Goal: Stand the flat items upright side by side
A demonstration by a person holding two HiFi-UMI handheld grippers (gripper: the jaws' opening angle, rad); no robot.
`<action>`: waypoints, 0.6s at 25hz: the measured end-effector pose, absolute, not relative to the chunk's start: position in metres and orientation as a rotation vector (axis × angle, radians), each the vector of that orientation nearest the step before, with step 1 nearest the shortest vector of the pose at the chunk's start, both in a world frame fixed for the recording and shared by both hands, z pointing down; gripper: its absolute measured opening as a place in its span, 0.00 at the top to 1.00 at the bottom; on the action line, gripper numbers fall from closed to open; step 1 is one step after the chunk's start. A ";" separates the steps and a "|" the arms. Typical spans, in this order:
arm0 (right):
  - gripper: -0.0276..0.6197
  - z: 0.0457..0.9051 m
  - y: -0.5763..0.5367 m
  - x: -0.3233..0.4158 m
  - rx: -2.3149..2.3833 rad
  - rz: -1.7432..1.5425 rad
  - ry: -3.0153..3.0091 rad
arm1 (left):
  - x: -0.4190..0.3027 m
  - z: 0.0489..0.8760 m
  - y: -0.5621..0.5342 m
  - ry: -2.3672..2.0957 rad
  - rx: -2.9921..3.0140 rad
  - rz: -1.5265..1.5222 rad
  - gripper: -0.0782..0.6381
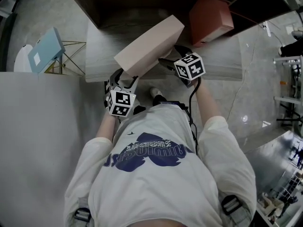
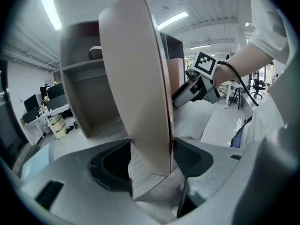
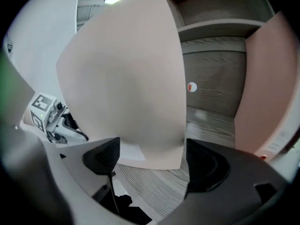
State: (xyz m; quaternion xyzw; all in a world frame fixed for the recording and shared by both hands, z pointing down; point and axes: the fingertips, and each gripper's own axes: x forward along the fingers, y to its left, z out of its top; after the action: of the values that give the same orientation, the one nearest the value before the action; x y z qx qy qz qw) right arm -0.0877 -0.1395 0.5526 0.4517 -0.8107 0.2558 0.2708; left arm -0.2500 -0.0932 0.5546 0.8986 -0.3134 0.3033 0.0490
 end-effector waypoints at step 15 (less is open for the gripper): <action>0.26 0.439 -0.093 -0.124 1.417 0.694 -2.286 | -0.209 0.551 -0.100 -0.920 2.680 0.864 0.48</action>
State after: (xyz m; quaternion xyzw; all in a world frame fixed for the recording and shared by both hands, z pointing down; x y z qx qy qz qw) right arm -0.1243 -0.0929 0.4391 0.5017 -0.8094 0.2456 0.1812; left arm -0.2093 -0.1000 0.5505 0.9011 -0.3094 0.2903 0.0893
